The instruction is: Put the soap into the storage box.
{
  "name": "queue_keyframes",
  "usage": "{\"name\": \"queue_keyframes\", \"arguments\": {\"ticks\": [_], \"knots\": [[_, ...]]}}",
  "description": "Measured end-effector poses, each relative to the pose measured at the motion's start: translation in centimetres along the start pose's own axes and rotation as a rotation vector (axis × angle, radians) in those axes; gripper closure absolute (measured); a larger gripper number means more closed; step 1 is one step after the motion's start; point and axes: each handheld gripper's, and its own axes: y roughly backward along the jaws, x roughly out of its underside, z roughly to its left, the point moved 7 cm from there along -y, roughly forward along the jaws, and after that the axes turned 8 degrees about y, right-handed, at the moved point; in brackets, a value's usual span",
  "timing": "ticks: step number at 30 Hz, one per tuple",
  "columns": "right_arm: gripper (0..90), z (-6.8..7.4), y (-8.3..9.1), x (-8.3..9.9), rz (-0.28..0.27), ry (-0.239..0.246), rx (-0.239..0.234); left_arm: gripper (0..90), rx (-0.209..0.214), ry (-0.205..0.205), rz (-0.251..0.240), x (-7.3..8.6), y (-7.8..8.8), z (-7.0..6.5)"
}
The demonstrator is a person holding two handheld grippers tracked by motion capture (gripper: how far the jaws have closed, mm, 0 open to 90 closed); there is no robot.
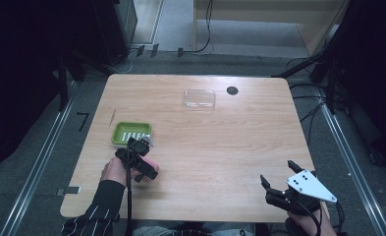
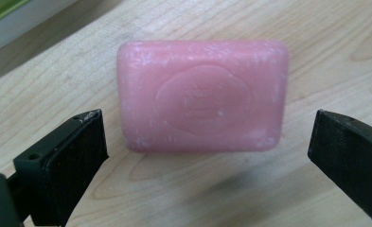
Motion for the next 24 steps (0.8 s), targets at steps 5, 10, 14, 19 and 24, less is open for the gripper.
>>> {"name": "queue_keyframes", "arguments": {"ticks": [5, 10, 14, 19, 24], "knots": [[13.5, 0.0, 0.0, 0.0, -0.001, 0.005, -0.001, 0.0, -0.01, 0.001, 0.014, -0.5, -0.7, 0.3], [13.5, 0.0, 0.0, 0.0, 0.0, 0.004, 0.0, 0.0, -0.009, 0.001, 0.012, -0.8, -1.1, 0.3], [13.6, 0.0, 0.0, 0.0, 0.0, 0.006, 0.001, 0.0, -0.013, 0.002, 0.01, -0.9, -1.2, 0.4], [13.5, 0.0, 0.0, 0.0, 0.001, 0.01, 0.0, 0.0, -0.023, 0.012, 0.01, -1.0, -1.5, 0.4], [13.5, 0.0, -0.1, 0.0, 0.001, 0.01, 0.001, 0.0, -0.037, 0.012, 0.005, -1.2, -1.6, 0.4]]}}
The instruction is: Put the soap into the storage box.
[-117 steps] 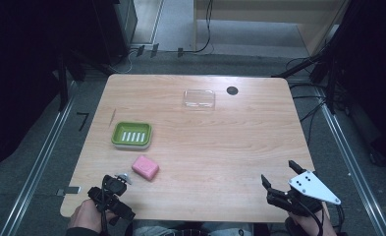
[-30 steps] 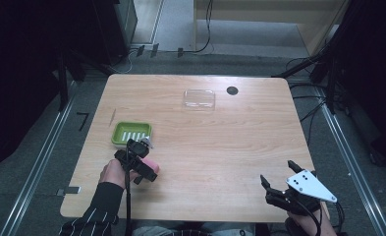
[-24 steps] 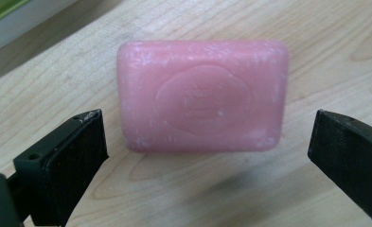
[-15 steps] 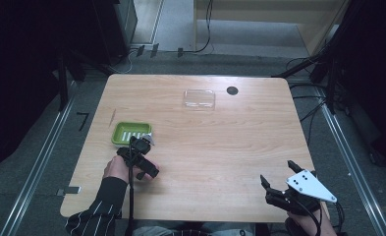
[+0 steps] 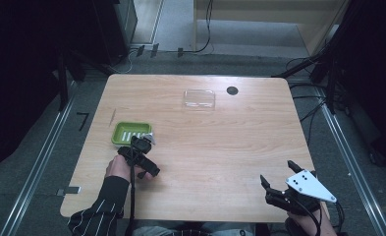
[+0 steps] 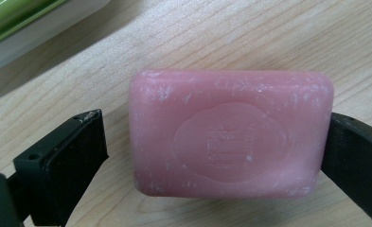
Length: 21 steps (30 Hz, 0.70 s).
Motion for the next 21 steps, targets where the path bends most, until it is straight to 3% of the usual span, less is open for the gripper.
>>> {"name": "queue_keyframes", "arguments": {"ticks": [10, 21], "knots": [[13.6, 0.0, -0.01, 0.0, 0.002, -0.001, 0.003, 0.2, -0.018, 0.003, 0.004, -0.19, -0.43, -0.16], [13.5, -0.01, 0.01, 0.0, 0.001, -0.002, 0.002, 12.2, 0.013, 0.009, -0.003, -0.16, -0.5, -0.53]]}}
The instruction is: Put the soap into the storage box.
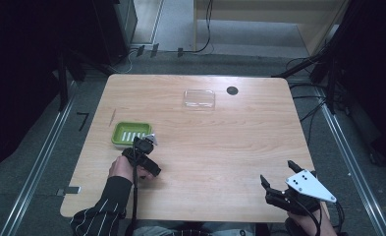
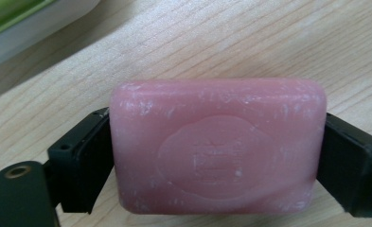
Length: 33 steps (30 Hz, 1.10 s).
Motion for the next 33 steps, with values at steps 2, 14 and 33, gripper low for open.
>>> {"name": "queue_keyframes", "arguments": {"ticks": [2, 14, 33], "knots": [[13.5, 0.0, 0.0, 0.0, 0.0, 0.002, 0.001, 13.4, -0.004, 0.002, 0.0, 0.0, 0.0, 0.0], [13.5, 0.0, 0.0, 0.0, 0.0, 0.001, 0.0, 13.9, -0.012, 0.001, -0.014, 0.1, 0.1, 0.3], [13.6, 0.0, 0.0, 0.0, 0.0, 0.003, 0.001, 13.9, -0.014, 0.024, -0.016, 0.4, 1.0, 1.6]]}}
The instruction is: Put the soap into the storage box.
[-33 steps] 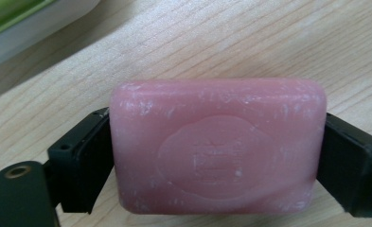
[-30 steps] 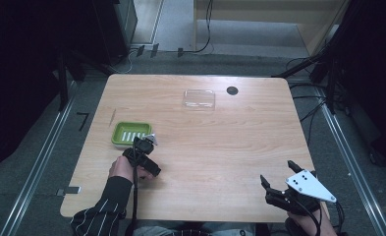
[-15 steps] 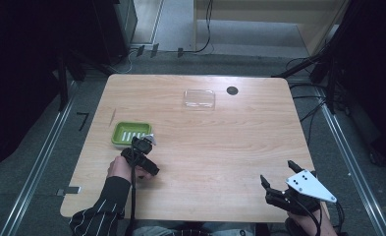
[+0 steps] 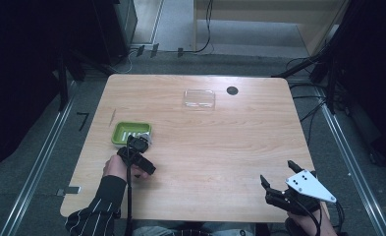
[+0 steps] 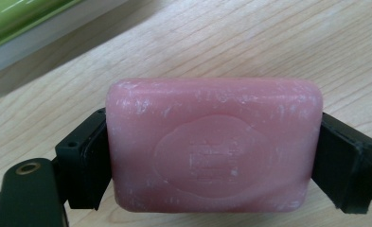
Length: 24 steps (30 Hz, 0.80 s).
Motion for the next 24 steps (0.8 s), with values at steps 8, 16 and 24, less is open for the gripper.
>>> {"name": "queue_keyframes", "arguments": {"ticks": [8, 16, 24], "knots": [[13.5, 0.0, 0.0, 0.0, -0.001, 0.002, -0.001, 13.9, 0.008, 0.008, 0.006, 0.2, 0.4, 0.8], [13.6, 0.0, 0.0, 0.0, 0.0, 0.003, 0.0, 13.9, 0.002, 0.013, 0.009, 0.4, 0.5, 1.5], [13.5, 0.0, 0.0, 0.0, 0.0, 0.003, 0.0, 13.9, 0.006, 0.018, 0.017, 0.5, 0.7, 2.2]]}}
